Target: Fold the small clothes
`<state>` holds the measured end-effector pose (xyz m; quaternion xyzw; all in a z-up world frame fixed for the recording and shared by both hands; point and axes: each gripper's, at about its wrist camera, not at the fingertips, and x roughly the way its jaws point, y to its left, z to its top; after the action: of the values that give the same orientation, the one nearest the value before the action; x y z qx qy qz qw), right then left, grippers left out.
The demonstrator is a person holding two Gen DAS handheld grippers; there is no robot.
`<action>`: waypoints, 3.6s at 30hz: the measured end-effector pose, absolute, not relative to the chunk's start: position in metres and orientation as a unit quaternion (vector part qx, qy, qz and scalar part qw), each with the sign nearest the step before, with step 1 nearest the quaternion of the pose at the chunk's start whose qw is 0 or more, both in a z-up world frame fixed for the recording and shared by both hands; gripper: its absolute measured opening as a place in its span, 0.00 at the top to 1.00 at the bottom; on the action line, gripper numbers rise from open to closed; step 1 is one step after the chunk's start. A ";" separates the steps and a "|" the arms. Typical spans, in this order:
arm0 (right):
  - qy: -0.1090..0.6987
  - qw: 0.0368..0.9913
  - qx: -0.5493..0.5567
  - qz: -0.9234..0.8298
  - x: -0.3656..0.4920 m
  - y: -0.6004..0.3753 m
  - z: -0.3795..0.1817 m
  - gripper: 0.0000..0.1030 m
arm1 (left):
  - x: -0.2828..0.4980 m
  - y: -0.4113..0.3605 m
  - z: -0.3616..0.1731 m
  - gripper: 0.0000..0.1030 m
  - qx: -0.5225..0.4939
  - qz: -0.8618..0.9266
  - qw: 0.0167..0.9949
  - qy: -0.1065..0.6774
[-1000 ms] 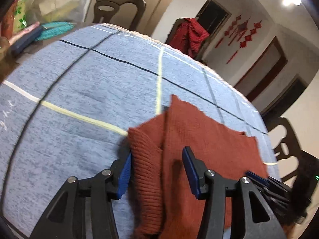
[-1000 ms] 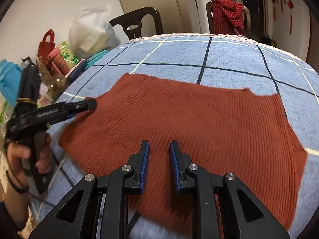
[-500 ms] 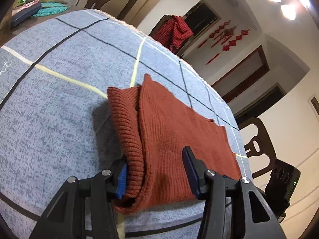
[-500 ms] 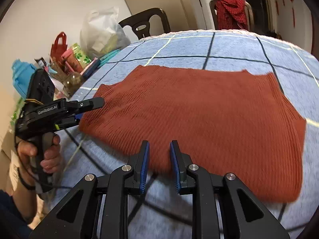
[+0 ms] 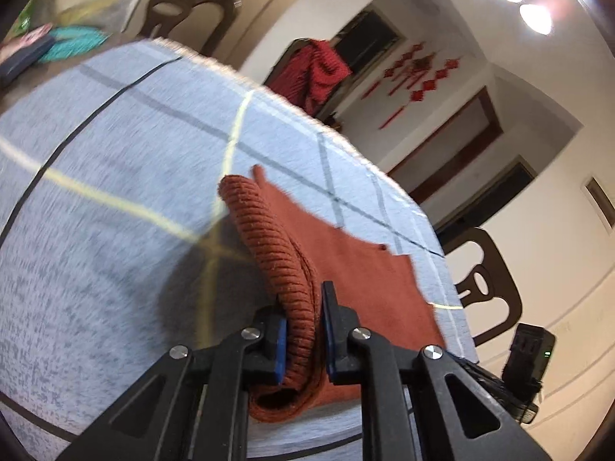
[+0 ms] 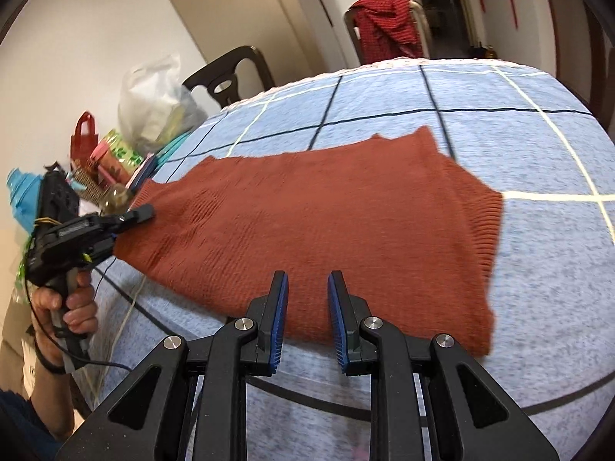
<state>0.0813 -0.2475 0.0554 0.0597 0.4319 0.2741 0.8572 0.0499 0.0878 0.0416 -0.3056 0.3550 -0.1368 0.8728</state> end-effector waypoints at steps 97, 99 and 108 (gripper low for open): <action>0.442 0.853 0.192 0.201 0.164 -0.330 0.038 0.83 | 0.084 -0.077 0.042 0.68 -0.065 -0.221 0.893 0.386; 0.441 0.855 0.184 0.203 0.165 -0.329 0.038 0.83 | 0.079 -0.078 0.041 0.68 -0.060 -0.217 0.897 0.381; 0.417 0.878 0.122 0.201 0.129 -0.324 0.064 0.82 | 0.072 -0.082 0.046 0.68 -0.039 -0.202 0.901 0.381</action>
<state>0.1292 -0.3242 0.0642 0.1221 0.4175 0.2015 0.8776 0.0723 -0.0824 0.0461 -0.0386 0.3812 -0.2017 0.9014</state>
